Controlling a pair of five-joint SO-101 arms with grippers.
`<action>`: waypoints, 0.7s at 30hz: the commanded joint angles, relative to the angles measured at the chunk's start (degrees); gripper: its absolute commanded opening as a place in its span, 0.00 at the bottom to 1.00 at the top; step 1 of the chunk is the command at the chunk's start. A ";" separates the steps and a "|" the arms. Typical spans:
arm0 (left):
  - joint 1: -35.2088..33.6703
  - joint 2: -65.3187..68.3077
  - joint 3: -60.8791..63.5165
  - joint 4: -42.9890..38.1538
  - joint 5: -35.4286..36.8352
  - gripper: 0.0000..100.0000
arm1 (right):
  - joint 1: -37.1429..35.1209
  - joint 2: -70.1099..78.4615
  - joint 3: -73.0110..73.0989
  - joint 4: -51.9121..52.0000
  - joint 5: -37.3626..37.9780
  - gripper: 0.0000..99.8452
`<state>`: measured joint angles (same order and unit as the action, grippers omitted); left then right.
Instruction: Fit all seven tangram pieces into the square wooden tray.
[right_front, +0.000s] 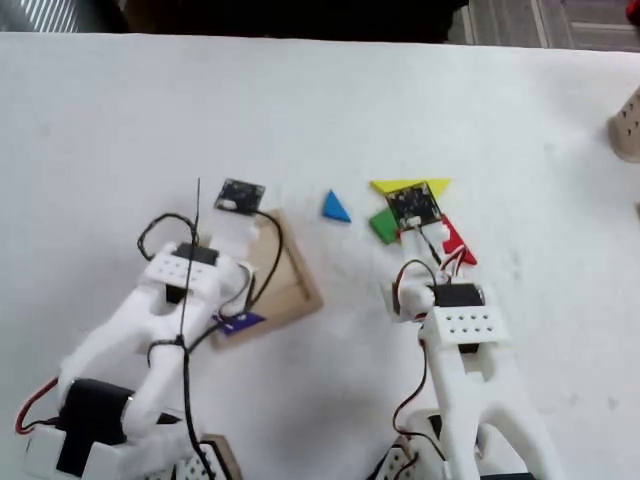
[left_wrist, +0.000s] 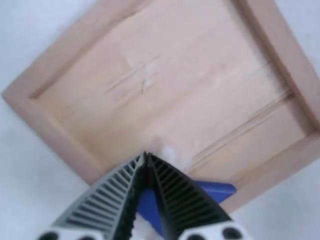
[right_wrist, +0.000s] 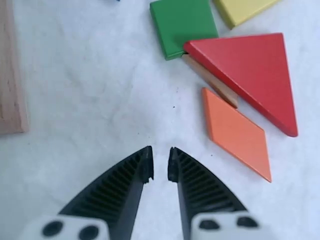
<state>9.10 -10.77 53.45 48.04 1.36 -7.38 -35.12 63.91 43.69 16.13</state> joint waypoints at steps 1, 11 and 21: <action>0.75 -2.07 -1.93 7.21 -5.45 0.02 | -0.13 -2.07 -0.26 -1.01 0.79 0.06; 0.31 -2.15 -2.81 9.58 -14.77 0.02 | -0.48 -1.89 -0.26 -1.89 0.79 0.06; -11.82 -2.15 -10.64 8.70 0.18 0.03 | -0.57 -1.89 -0.26 -1.71 0.44 0.06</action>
<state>3.47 -11.12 47.47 57.71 -1.98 -7.38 -35.12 63.91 42.90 16.13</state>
